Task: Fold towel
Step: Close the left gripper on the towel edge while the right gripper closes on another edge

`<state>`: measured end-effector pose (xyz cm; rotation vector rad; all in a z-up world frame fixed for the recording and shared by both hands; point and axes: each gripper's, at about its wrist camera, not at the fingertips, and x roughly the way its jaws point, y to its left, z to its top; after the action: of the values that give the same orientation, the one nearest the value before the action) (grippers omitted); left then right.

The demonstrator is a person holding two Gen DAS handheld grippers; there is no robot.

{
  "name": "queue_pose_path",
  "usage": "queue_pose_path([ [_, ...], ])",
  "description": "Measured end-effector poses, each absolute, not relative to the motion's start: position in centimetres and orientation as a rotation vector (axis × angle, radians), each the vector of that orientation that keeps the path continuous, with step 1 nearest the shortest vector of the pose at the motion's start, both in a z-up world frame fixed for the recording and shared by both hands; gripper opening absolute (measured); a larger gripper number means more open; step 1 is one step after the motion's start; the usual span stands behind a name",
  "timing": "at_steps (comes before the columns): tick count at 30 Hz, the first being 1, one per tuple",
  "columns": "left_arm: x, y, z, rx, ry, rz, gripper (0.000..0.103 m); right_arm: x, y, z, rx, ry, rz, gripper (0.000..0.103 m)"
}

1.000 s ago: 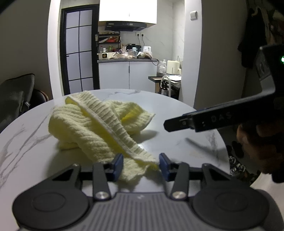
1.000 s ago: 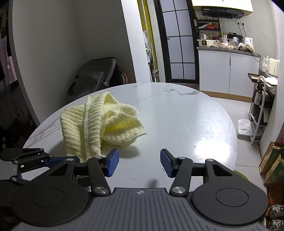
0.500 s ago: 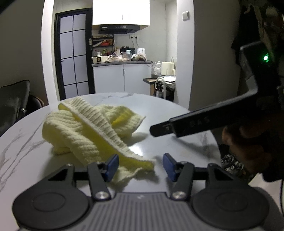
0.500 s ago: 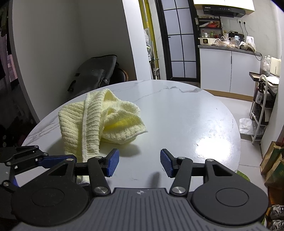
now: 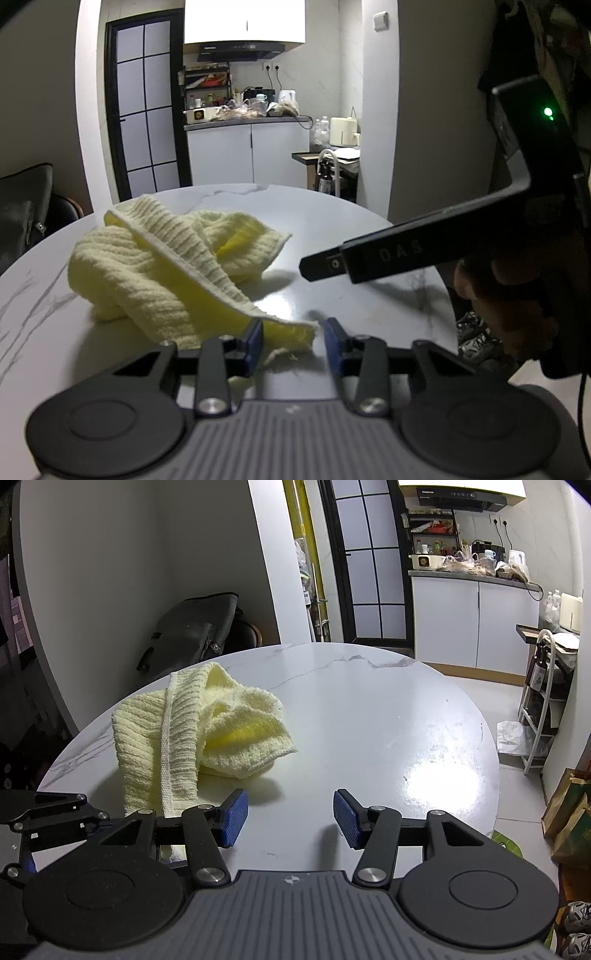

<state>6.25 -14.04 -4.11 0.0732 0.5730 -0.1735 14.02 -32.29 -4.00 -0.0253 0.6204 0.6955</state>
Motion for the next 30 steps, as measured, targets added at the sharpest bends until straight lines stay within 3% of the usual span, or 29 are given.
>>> queue_pose_path([
  [2, 6.4, -14.2, -4.1, 0.075, 0.575, -0.17, 0.04, 14.1, -32.4, -4.0, -0.021, 0.619, 0.697, 0.057],
  [5, 6.6, -14.6, -4.1, 0.087, 0.576, -0.163, 0.051, 14.1, -32.5, -4.1, -0.02, 0.62, 0.698, 0.057],
  [9, 6.6, -14.9, -4.3, 0.098, 0.573, -0.154, 0.052, 14.3, -32.6, -4.2, -0.021, 0.62, 0.7, 0.057],
  [19, 6.8, -13.9, -4.1, 0.066, 0.58, -0.102, 0.011, 15.3, -31.6, -3.8, -0.022, 0.614, 0.727, 0.057],
  [30, 6.3, -12.8, -3.8, 0.02, 0.585, -0.14, 0.007, 16.6, -29.7, -3.3, 0.038, 0.638, 0.763, 0.057],
])
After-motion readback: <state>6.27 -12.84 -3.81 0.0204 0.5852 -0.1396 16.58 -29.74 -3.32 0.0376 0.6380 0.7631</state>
